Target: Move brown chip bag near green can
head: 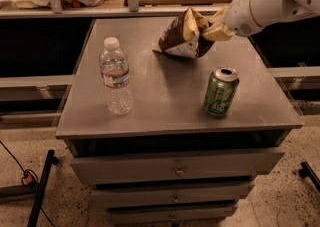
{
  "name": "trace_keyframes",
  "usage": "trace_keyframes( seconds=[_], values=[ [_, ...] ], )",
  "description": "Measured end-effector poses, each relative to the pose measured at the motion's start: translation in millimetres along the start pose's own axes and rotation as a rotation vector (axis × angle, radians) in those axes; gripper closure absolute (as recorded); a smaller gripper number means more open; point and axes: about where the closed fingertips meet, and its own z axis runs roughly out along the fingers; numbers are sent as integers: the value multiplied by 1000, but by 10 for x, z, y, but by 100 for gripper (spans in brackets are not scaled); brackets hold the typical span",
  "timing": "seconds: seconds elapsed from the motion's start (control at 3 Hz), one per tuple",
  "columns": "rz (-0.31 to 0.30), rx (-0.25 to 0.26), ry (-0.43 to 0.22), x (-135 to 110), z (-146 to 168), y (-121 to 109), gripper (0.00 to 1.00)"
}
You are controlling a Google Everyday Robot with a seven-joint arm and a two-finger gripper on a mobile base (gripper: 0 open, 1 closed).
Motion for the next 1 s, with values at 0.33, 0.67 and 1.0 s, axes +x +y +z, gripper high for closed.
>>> trace_keyframes(
  seconds=[0.33, 0.67, 1.0],
  values=[
    [-15, -1, 3, 16, -73, 106, 61],
    [-35, 1, 21, 58, -250, 197, 38],
    [-54, 20, 48, 110, -483, 251, 13]
  ],
)
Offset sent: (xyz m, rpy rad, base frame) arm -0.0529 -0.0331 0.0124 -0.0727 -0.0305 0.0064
